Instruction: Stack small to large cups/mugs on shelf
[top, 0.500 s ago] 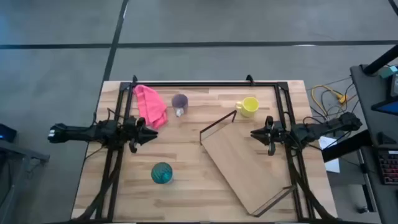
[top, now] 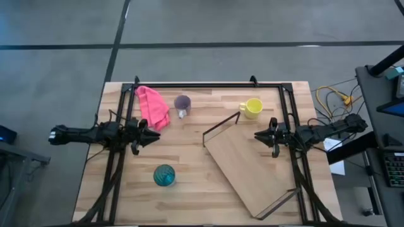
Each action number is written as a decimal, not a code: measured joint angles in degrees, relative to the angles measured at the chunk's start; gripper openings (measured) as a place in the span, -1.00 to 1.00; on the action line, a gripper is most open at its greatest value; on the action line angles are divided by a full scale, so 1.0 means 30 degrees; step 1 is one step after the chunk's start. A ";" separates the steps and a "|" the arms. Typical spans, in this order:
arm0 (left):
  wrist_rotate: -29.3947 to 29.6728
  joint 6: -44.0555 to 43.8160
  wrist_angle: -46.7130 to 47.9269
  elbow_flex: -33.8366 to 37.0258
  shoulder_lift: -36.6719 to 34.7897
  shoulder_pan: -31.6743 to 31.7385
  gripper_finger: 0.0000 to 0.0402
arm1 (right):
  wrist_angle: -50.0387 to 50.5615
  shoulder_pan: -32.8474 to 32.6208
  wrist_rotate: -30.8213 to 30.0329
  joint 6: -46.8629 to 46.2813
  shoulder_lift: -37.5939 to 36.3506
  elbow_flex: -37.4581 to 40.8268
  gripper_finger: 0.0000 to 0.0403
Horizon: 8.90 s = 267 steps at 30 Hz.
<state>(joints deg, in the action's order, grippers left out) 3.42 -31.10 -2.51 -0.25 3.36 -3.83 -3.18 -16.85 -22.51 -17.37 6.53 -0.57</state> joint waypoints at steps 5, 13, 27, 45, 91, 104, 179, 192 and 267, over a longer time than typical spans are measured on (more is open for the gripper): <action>0.0000 0.0000 0.0004 0.0000 0.0000 -0.0003 -0.59 | -0.0004 0.0001 -0.0001 0.0000 0.0004 0.0004 -0.65; 0.0000 0.0000 -0.0004 0.0000 0.0000 0.0000 -0.59 | -0.0005 -0.0001 0.0001 0.0000 0.0000 0.0004 -0.65; 0.0000 -0.0003 -0.0004 0.0000 0.0000 -0.0003 -0.59 | -0.0007 0.0004 0.0000 0.0000 0.0003 0.0000 -0.65; 0.0000 -0.0003 -0.0002 0.0000 -0.0005 0.0002 -0.59 | -0.1043 0.0127 -0.0397 -0.0246 0.0102 0.0011 -0.65; 0.1533 0.2563 0.8636 -1.4582 0.8577 0.0004 -0.59 | 1.0451 0.0111 0.0841 0.0346 0.9320 -1.6084 -0.65; 0.3202 0.2707 1.0677 -1.7551 1.0188 0.0004 -0.59 | 2.7138 0.0127 0.0555 -0.5979 1.7180 -2.5920 -0.62; 0.3453 0.2590 1.0510 -1.7551 0.9601 0.0001 -0.59 | 2.2876 1.5669 0.5830 0.6977 2.8924 -2.4583 -0.45; 0.3453 0.2590 1.0510 -1.7551 0.9632 -0.0003 -0.59 | 2.3070 1.6165 0.5404 0.6805 2.9995 -2.4483 -0.45; 0.3453 0.2523 1.0510 -1.7544 0.9962 -0.0001 -0.59 | 2.2383 0.5315 0.7050 0.7544 2.4438 -2.6298 -0.96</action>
<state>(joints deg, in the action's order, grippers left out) 13.78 -23.54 29.02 -52.88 33.24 -3.83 63.97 -0.91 -1.36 5.27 79.84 -79.46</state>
